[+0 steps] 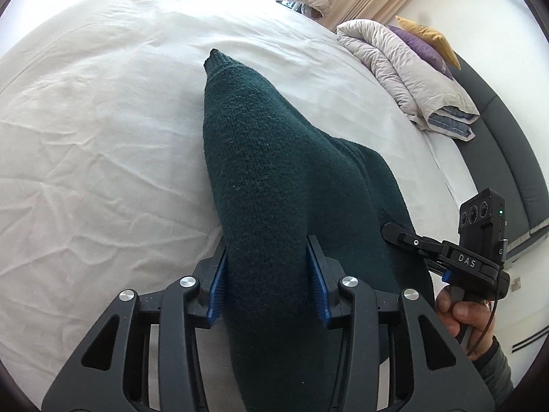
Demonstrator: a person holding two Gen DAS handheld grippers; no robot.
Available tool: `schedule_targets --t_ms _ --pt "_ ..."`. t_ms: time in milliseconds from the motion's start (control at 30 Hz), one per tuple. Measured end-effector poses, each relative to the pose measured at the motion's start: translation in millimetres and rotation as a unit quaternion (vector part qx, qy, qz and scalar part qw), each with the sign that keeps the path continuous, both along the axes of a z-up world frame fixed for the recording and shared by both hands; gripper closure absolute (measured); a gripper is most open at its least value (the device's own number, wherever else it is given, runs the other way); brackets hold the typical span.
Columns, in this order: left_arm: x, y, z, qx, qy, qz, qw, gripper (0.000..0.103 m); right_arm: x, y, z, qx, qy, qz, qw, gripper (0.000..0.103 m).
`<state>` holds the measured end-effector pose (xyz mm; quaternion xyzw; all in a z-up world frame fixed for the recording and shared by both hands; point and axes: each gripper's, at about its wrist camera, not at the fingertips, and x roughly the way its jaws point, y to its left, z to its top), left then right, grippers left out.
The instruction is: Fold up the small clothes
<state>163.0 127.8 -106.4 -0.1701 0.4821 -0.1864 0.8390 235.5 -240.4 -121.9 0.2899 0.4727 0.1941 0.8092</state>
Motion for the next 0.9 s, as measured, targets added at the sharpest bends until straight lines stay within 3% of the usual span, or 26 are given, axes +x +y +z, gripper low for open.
schedule_targets --t_ms 33,167,267,400,500,600,667,900 --pt "-0.7 1.7 -2.2 -0.004 -0.003 0.001 1.0000 0.057 -3.7 -5.9 -2.9 0.003 0.007 -0.010 1.000 0.054" --pt "-12.6 12.3 -7.0 -0.016 -0.004 0.013 0.9998 0.053 -27.8 -29.1 9.7 0.012 -0.001 -0.048 0.999 0.049" --pt "-40.8 19.6 12.6 0.025 -0.049 0.039 0.9977 0.053 -52.6 -33.4 41.1 0.016 -0.057 -0.061 0.996 0.049" --pt "-75.9 1.6 35.8 0.059 -0.105 0.038 0.9920 0.052 -73.6 -8.7 62.7 0.044 -0.113 -0.019 0.992 0.049" --pt "-88.7 -25.0 27.5 0.112 -0.113 0.017 0.9872 0.051 -75.6 21.5 47.5 0.037 -0.096 0.011 0.995 0.049" --pt "-98.6 -32.5 3.6 0.141 -0.090 0.013 0.9858 0.051 -77.8 32.0 19.7 0.031 -0.060 0.007 0.998 0.049" --pt "-105.2 -31.1 -12.1 0.143 -0.072 0.011 0.9870 0.050 -88.1 31.8 10.4 0.016 -0.063 0.004 0.998 0.058" --pt "-134.9 -26.6 -11.3 0.159 -0.101 0.031 0.9817 0.046 -141.3 31.6 15.8 -0.043 -0.102 -0.003 0.994 0.058"
